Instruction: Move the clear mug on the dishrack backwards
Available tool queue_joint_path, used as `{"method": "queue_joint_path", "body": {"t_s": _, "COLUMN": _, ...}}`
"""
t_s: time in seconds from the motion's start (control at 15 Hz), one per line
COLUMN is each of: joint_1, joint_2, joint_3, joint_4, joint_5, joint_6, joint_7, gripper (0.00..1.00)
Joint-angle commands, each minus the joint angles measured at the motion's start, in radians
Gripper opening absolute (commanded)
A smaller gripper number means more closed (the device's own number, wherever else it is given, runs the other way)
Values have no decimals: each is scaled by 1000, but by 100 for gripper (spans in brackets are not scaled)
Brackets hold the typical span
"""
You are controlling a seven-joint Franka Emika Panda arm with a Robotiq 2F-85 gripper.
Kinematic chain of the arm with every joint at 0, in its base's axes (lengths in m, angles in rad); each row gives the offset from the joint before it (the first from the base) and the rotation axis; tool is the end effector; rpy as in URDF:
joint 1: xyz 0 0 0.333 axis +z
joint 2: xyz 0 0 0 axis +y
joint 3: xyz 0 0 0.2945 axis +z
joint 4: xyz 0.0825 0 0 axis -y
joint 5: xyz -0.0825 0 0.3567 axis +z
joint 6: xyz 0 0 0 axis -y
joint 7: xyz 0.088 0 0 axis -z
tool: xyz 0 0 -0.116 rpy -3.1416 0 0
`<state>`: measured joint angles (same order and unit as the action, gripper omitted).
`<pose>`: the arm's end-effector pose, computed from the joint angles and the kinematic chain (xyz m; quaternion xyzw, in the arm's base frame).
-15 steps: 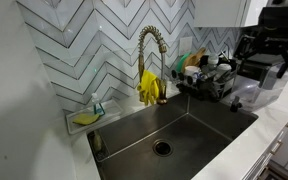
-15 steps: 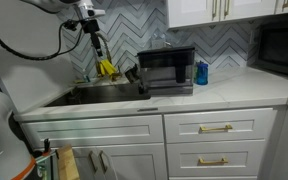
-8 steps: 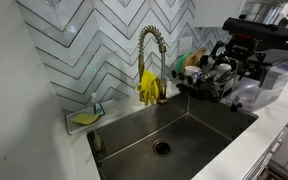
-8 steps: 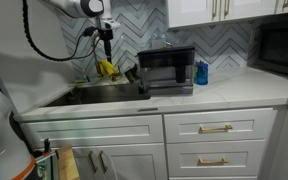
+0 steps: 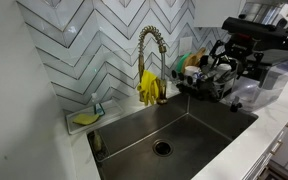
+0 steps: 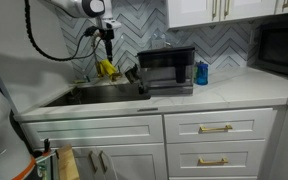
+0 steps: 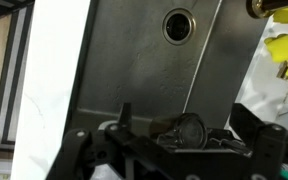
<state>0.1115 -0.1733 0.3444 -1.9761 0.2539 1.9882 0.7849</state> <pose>0.4435 0.2475 0.5336 -0.9711 0.2026 -0.0191 0.1251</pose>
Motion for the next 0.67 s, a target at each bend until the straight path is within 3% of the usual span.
{"method": "queue_joint_path", "body": {"t_s": 0.0, "joint_1": 35, "joint_2": 130, "joint_3": -20, "joint_4": 72, "joint_5": -21, "joint_6": 49, "joint_7": 36, "gripper": 100}}
{"method": "queue_joint_path", "body": {"t_s": 0.27, "joint_1": 68, "joint_2": 253, "joint_3": -37, "joint_4": 155, "joint_5": -51, "joint_6": 58, "joint_7": 86, "gripper": 100}}
{"method": "queue_joint_path", "body": {"t_s": 0.6, "joint_1": 130, "joint_2": 376, "joint_3": -82, "joint_4": 262, "joint_5": -195, "joint_6": 60, "joint_7": 217, "gripper": 100}}
